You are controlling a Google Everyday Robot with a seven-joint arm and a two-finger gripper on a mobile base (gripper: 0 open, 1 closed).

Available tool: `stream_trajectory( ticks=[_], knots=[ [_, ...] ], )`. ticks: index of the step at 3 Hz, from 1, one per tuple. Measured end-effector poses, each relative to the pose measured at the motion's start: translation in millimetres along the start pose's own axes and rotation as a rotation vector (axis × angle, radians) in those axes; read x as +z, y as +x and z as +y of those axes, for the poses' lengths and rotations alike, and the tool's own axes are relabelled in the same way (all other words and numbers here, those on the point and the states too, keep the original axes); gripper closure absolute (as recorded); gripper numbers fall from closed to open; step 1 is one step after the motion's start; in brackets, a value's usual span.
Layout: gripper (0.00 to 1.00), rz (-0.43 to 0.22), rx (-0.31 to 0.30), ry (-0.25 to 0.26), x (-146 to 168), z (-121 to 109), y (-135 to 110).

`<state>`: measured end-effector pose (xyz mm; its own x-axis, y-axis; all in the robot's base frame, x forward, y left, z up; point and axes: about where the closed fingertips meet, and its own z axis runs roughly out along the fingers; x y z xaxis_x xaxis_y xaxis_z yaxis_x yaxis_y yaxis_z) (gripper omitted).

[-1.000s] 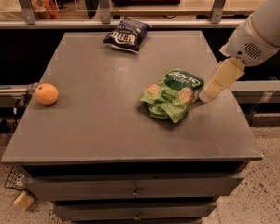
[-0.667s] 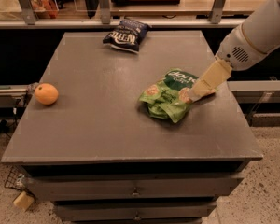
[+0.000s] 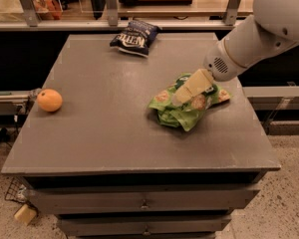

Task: Move green rice chip bag near orange

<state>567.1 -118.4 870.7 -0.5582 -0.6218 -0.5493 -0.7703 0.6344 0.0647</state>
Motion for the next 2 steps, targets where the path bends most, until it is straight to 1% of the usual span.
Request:
stream_trajectory(
  ticks=[1, 2],
  knots=[
    [0.23, -0.014, 0.033, 0.018, 8.0, -7.8, -1.8],
    [0.47, -0.001, 0.062, 0.035, 19.5, -16.0, 7.2]
  ],
)
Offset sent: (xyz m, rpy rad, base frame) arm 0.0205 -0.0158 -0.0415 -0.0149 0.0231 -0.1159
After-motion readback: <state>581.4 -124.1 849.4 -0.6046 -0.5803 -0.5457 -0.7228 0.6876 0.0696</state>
